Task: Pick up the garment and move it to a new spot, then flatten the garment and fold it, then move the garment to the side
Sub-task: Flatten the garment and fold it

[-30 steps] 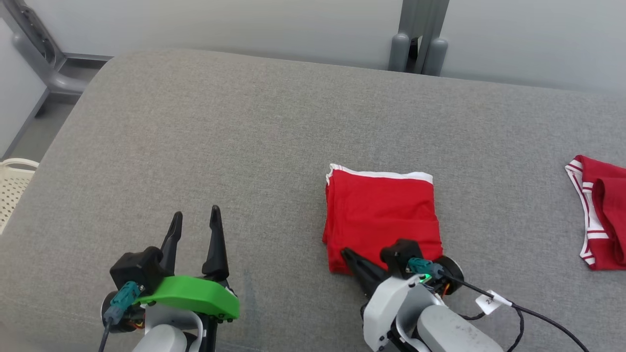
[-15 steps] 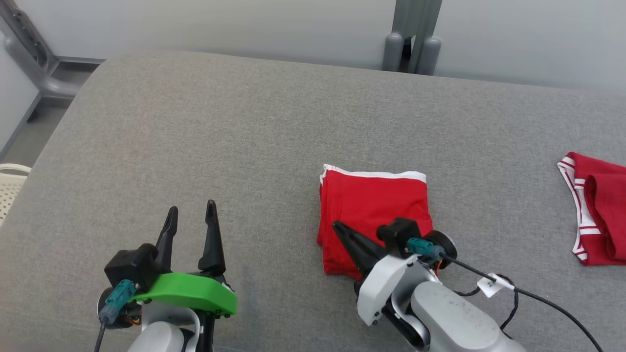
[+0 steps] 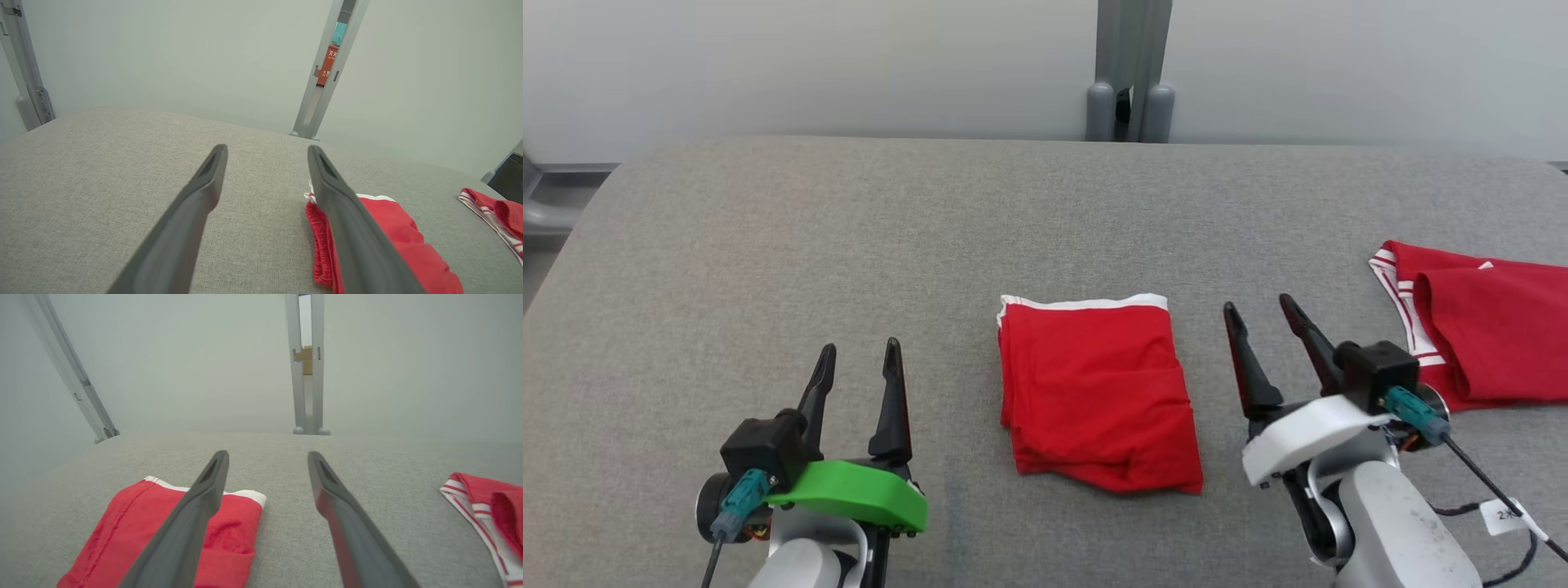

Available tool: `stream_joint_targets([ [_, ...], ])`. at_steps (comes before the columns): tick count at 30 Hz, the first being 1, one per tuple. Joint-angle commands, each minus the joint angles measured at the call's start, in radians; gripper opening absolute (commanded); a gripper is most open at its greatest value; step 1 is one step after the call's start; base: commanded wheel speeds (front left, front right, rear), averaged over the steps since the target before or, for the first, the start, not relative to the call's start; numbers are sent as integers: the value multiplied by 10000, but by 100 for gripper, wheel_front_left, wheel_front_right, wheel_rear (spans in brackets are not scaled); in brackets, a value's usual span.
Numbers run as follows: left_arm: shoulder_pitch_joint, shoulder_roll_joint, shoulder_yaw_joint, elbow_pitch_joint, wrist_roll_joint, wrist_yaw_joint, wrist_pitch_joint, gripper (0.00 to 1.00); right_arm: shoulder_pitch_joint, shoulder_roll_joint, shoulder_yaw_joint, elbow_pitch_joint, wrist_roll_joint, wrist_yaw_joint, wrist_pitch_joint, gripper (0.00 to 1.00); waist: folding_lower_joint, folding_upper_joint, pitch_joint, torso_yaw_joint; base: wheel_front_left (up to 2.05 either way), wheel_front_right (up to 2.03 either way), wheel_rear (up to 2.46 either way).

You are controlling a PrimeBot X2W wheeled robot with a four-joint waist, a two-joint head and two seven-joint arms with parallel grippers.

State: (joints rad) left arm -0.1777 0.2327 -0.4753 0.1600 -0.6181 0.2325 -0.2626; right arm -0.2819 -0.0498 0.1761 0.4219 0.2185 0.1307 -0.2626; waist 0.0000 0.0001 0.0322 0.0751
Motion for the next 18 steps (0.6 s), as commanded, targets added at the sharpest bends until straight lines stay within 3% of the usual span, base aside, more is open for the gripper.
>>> stream_joint_targets([
  [1,147,-37,102,77,129,-51,-26,100,336,-17,-284,-196,-125,-2,-24,100,0,-1,-237,-300,0,0,0],
  [9,716,-120,481,478,524,-291,-26,100,1611,-17,-1579,-1271,-331,-2,-25,100,0,-1,-469,-600,0,0,0],
  [18,1051,-181,780,756,984,-383,-26,100,2219,-18,-1677,-1739,-306,-2,163,100,0,-1,-552,-733,0,0,0],
])
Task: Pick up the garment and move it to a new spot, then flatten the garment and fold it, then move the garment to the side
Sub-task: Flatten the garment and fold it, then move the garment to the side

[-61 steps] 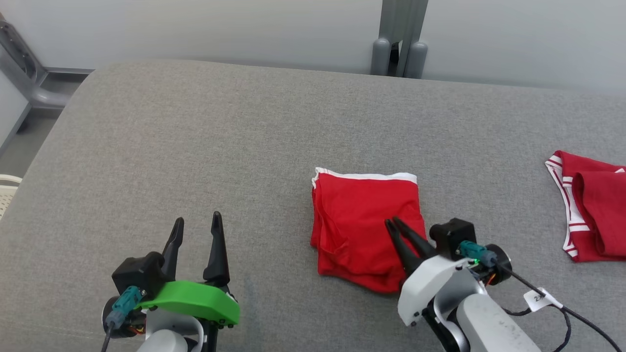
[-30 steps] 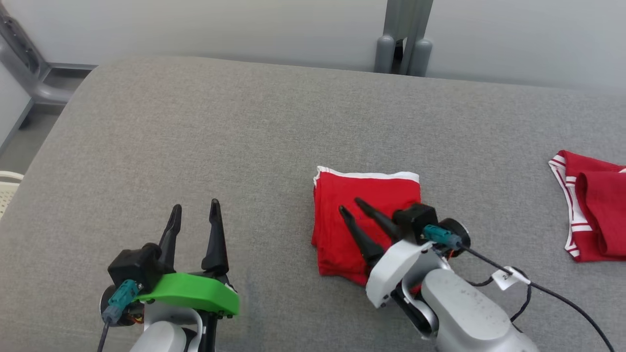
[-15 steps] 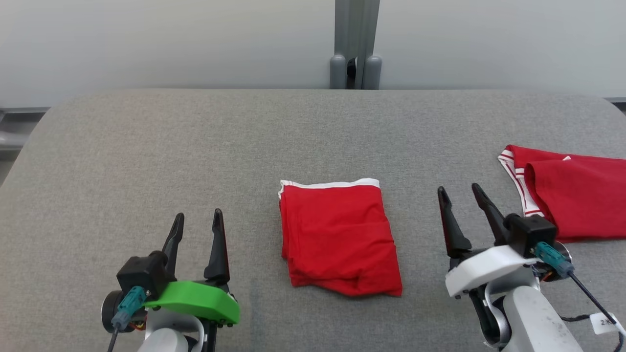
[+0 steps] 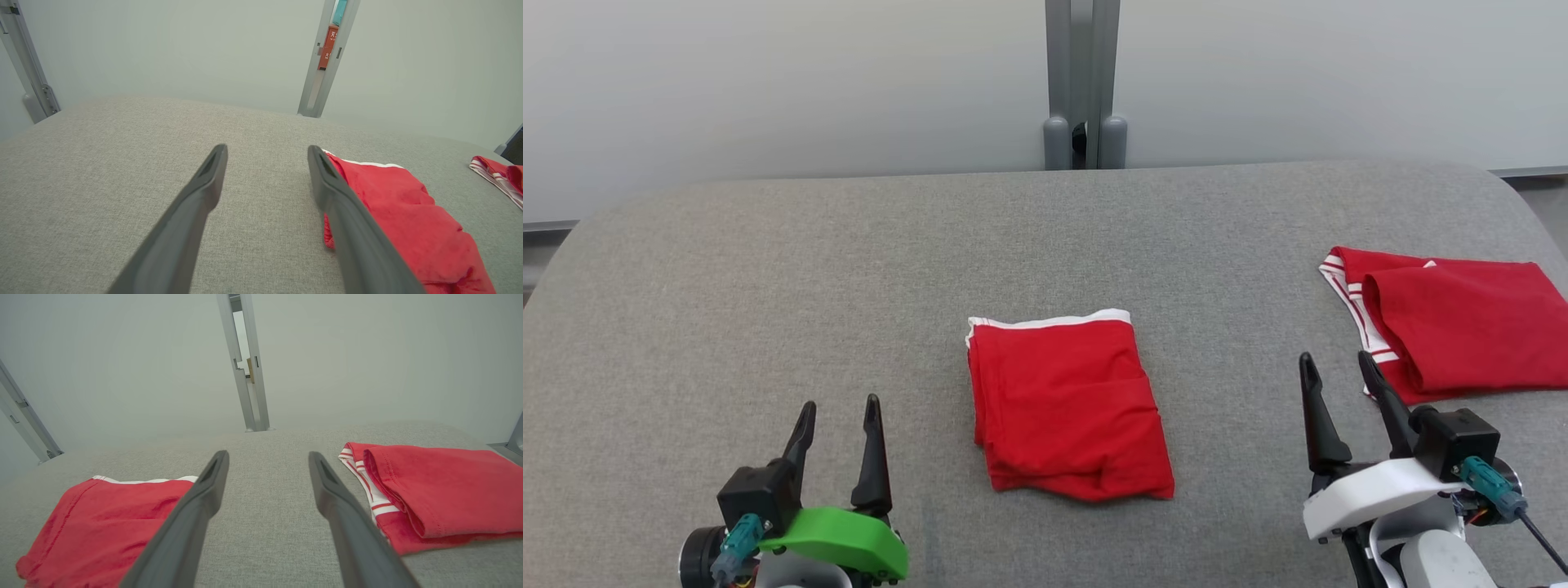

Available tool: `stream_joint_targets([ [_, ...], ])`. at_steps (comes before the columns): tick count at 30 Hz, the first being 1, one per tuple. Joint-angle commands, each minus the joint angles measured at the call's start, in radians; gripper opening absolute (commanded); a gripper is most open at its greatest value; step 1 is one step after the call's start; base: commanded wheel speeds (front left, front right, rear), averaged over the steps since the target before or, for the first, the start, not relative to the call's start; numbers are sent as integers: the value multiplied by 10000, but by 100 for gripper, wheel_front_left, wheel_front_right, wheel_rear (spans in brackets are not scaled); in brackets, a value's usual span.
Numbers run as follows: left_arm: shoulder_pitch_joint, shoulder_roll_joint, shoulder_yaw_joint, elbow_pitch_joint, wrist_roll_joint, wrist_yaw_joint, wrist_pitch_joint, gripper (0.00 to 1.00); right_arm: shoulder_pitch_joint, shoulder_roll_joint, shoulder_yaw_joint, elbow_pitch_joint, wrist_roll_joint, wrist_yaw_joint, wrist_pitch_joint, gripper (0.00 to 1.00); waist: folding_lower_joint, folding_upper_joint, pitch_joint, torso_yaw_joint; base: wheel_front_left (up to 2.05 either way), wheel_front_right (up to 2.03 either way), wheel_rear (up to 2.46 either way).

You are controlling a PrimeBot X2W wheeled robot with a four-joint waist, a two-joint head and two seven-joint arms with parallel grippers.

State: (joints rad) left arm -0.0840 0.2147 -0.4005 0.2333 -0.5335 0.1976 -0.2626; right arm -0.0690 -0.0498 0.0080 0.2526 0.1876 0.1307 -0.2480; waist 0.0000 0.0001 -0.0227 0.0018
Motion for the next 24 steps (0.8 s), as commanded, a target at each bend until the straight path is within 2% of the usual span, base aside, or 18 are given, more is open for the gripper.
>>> stream_joint_targets([
  [1,119,-22,62,55,159,-54,-26,100,102,-18,24,-68,-27,-2,53,100,0,-1,-5,3,0,0,0],
  [20,181,-324,481,239,448,-338,-27,100,169,-19,166,-174,-161,-2,246,100,0,-1,35,180,0,0,0],
  [24,161,-387,485,269,519,-403,-27,100,-36,-19,133,-100,-325,-2,577,100,0,-1,52,263,0,0,0],
])
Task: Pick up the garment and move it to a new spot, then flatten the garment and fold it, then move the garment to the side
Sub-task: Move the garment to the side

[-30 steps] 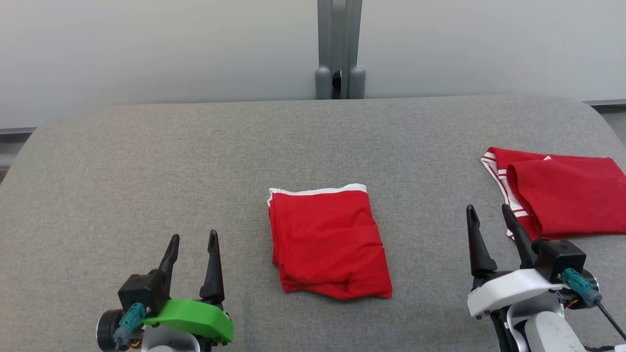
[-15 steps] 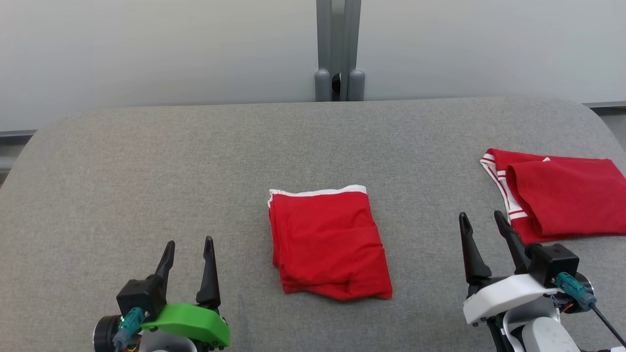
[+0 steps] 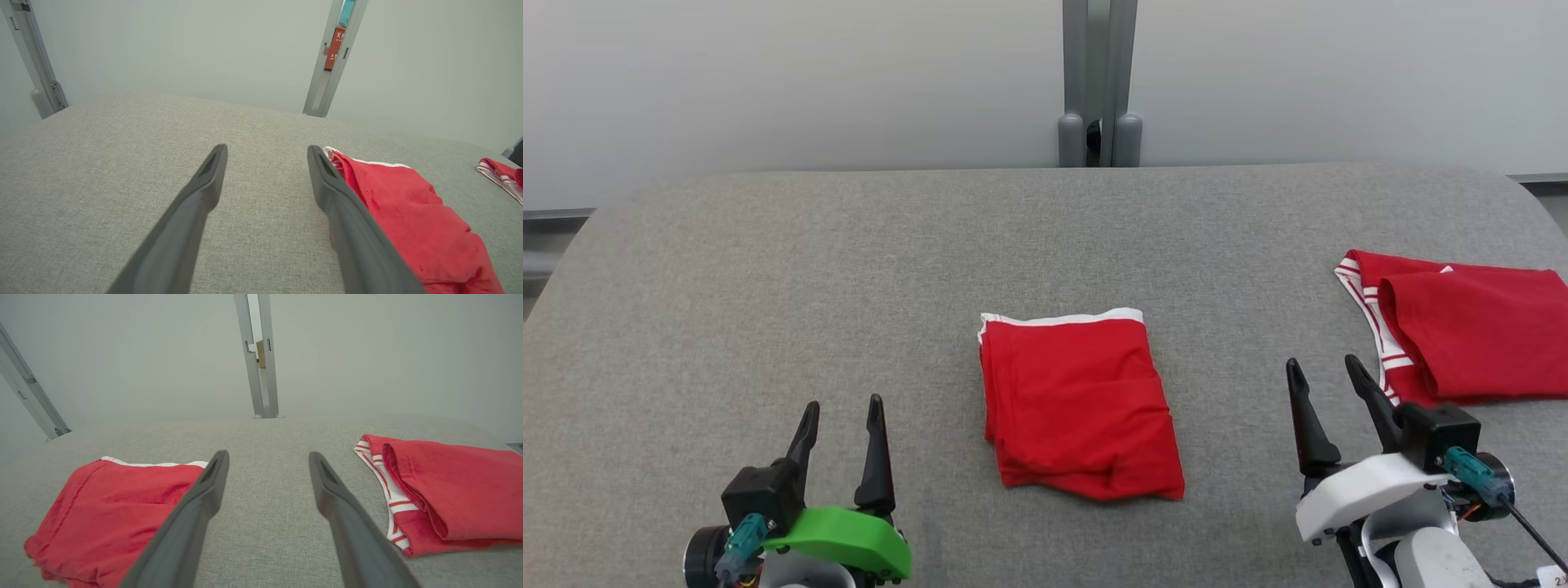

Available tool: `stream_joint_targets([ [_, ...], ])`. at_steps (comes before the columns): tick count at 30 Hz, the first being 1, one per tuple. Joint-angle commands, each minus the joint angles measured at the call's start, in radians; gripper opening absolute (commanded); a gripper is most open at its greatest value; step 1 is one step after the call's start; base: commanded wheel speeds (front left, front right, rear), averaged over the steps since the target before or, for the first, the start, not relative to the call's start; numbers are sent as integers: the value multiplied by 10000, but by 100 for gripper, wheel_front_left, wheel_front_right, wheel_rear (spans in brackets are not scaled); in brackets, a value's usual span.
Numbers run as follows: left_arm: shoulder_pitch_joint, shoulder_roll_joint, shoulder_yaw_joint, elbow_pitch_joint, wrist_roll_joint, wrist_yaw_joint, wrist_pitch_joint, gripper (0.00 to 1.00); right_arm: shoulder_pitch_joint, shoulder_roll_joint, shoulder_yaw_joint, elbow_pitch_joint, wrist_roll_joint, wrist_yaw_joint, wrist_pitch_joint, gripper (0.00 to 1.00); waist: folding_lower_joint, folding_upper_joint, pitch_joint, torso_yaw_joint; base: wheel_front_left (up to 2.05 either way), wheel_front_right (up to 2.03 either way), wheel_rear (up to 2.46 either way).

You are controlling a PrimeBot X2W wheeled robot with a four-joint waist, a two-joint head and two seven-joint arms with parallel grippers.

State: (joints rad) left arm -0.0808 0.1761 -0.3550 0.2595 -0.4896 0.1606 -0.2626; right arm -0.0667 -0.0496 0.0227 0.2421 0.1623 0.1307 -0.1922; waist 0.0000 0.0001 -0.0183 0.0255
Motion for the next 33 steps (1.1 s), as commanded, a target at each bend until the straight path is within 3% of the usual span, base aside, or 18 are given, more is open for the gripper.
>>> stream_joint_targets([
  [1,99,-14,24,19,96,-58,-27,100,-175,-20,-27,8,-139,-2,192,100,0,-1,13,66,0,0,0],
  [9,-136,-30,-67,72,200,-190,-27,100,-1109,-18,6,-210,-298,-2,1840,100,0,-1,59,606,0,0,0],
  [18,-213,98,-120,-80,112,-217,130,100,-1941,-358,133,545,709,-2,3881,100,0,-1,318,1643,0,0,0],
  [26,-325,170,-122,-322,113,-143,171,100,-2261,-687,291,1890,1649,-2,4837,100,0,-1,833,2434,0,0,0],
  [33,-403,175,-84,-449,92,-91,131,100,-2605,-737,577,2822,2311,-2,5226,100,0,-1,1222,2656,0,0,0],
])
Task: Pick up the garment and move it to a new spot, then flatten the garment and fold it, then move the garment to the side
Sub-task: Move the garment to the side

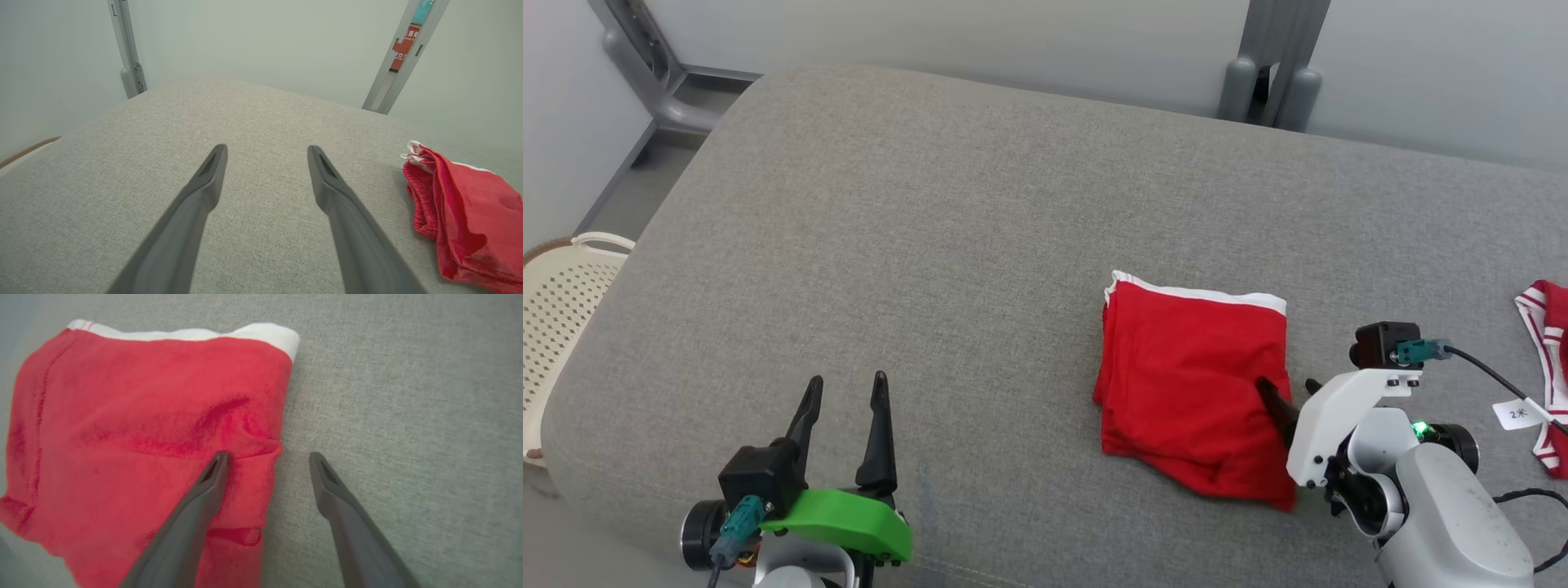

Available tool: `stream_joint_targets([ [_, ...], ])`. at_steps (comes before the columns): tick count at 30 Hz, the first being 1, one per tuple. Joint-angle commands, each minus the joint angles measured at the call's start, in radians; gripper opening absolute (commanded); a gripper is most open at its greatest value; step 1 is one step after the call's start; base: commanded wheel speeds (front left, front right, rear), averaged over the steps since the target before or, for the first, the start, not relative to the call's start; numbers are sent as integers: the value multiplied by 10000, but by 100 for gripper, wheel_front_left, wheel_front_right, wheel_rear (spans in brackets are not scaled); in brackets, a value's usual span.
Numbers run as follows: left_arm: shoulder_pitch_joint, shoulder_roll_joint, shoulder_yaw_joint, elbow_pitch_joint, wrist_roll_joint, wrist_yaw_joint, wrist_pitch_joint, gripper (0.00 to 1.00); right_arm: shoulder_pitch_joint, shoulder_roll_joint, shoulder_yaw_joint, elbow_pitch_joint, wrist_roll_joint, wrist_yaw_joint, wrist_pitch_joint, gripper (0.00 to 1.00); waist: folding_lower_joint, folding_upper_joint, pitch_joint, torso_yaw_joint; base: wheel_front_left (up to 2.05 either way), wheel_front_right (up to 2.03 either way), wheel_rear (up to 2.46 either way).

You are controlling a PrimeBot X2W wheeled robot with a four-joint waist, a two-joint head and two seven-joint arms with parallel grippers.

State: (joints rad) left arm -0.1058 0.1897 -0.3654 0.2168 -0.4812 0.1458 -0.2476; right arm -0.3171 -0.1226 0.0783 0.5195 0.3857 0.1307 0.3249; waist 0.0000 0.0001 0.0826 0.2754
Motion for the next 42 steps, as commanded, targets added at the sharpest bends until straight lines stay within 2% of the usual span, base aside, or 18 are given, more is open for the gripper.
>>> stream_joint_targets([
  [1,-172,34,27,-34,9,58,-30,100,-178,11,81,206,149,-2,105,100,0,-1,263,159,0,0,0],
  [5,-222,3,32,-54,17,73,-63,100,-403,30,339,644,310,-2,123,100,0,-1,392,124,0,0,0],
  [6,-223,-1,35,-53,18,79,-69,100,-444,35,398,724,349,-2,105,50,0,-1,409,102,0,0,0],
  [8,-247,0,31,-55,33,82,-83,100,-534,42,552,858,419,-2,47,13,0,-1,445,29,0,0,0],
  [9,-263,5,35,-58,41,86,-93,100,-598,31,660,892,440,-2,-12,0,0,-1,461,-25,0,0,0],
  [14,-267,19,21,-97,88,79,-91,100,-852,-106,996,902,531,-2,-399,0,0,-1,436,-425,0,0,0],
  [19,-182,-36,7,-233,-64,-16,-80,100,-1043,-327,1260,694,646,-2,-696,0,0,-1,460,-1277,0,0,0],
  [29,-516,28,-236,-526,114,-30,64,100,-838,-1043,1079,-265,576,-2,-911,0,0,-1,924,-3889,0,0,0],
  [35,-839,118,-347,-614,246,-43,209,100,-673,-1036,869,-893,528,-2,-914,0,0,-1,1311,-5166,0,0,0],
  [38,-968,149,-413,-632,299,-56,283,100,-605,-940,860,-1081,480,-2,-918,0,0,-1,1415,-5434,0,0,0],
  [42,-1083,179,-478,-649,288,-77,352,100,-663,-881,832,-1241,392,-2,-934,0,0,-1,1490,-5467,0,0,0],
])
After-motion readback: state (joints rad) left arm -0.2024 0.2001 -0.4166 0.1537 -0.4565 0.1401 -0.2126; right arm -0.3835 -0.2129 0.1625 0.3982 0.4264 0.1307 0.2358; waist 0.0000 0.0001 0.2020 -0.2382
